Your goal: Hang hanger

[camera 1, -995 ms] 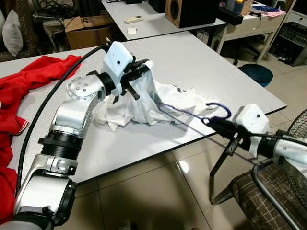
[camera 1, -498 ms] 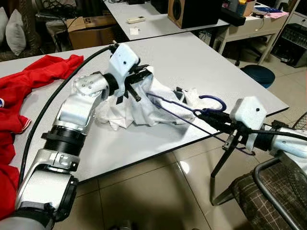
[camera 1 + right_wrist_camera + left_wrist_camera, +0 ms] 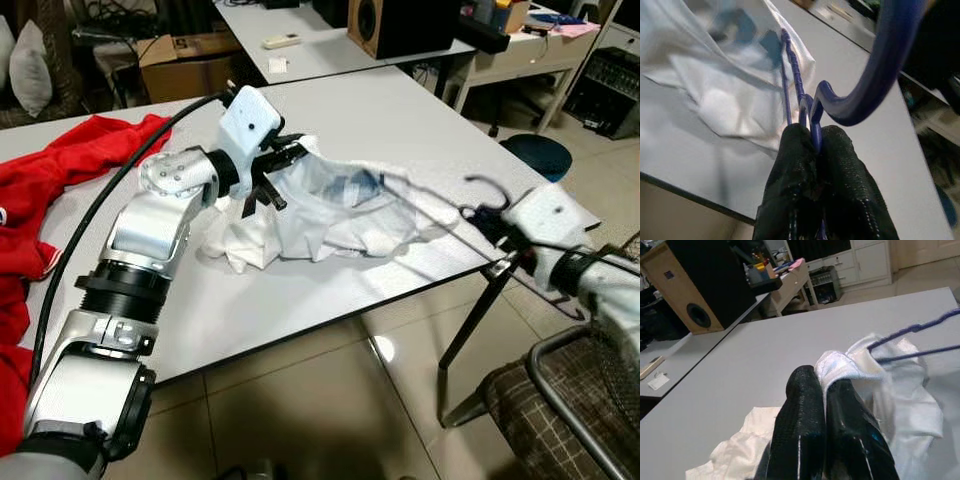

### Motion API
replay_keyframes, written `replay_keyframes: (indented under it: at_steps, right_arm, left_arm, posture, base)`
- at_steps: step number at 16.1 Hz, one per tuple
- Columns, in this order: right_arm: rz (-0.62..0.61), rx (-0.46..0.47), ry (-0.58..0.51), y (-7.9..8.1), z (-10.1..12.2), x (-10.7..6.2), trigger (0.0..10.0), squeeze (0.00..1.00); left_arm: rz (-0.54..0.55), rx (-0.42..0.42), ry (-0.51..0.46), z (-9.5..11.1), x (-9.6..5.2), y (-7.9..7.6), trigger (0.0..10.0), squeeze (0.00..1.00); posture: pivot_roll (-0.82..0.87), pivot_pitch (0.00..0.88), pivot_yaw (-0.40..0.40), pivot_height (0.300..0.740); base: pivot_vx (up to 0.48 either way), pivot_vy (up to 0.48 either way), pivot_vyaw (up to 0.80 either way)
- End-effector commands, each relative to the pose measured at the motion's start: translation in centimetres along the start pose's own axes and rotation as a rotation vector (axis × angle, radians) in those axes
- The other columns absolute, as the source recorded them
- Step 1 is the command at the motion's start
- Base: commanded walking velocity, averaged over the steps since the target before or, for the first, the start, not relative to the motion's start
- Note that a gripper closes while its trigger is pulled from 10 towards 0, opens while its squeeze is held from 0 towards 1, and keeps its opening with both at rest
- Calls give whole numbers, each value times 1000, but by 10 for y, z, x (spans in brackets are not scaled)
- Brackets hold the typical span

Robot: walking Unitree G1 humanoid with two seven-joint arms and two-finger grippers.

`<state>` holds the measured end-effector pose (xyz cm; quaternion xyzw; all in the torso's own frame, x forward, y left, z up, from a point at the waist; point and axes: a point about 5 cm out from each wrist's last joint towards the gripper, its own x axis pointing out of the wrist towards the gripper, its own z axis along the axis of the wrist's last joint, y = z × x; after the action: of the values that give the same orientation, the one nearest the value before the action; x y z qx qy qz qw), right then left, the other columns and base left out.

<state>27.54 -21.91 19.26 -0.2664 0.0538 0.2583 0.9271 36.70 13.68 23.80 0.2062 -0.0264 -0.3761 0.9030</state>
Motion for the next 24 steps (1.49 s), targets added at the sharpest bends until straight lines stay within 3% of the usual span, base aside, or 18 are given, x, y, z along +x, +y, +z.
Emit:
replay_keyframes:
  at_steps: [1,3,7,17,20,24]
  right_arm:
    - [43,-6,-47,4,7,-2,10000,0]
    - [261,-5,-102,33,12,-7,10000,0]
    - [337,13,-132,39,18,-14,10000,0]
    - [318,-11,-120,32,20,11,10000,0]
    - [306,-21,-113,36,23,33,10000,0]
    - [238,44,-216,35,39,43,10000,0]
  left_arm:
    - [24,12,3,4,-1,5,0,0]
    - [54,-1,22,1,3,3,0,0]
    - [93,-19,72,-8,4,6,0,0]
    - [-35,17,27,9,12,-17,0,0]
    - [-128,-1,8,21,22,-40,0,0]
    - [-146,-19,82,6,24,-54,0,0]
  posture:
    - [-40,0,29,740]
    - [-38,0,28,740]
    - [-43,0,30,740]
    - [-36,0,18,740]
    - [-34,0,22,740]
    - [-40,0,30,740]
  base:
    - [0,0,0]
    - [0,0,0]
    - [0,0,0]
    - [0,0,0]
    - [0,0,0]
    - [0,0,0]
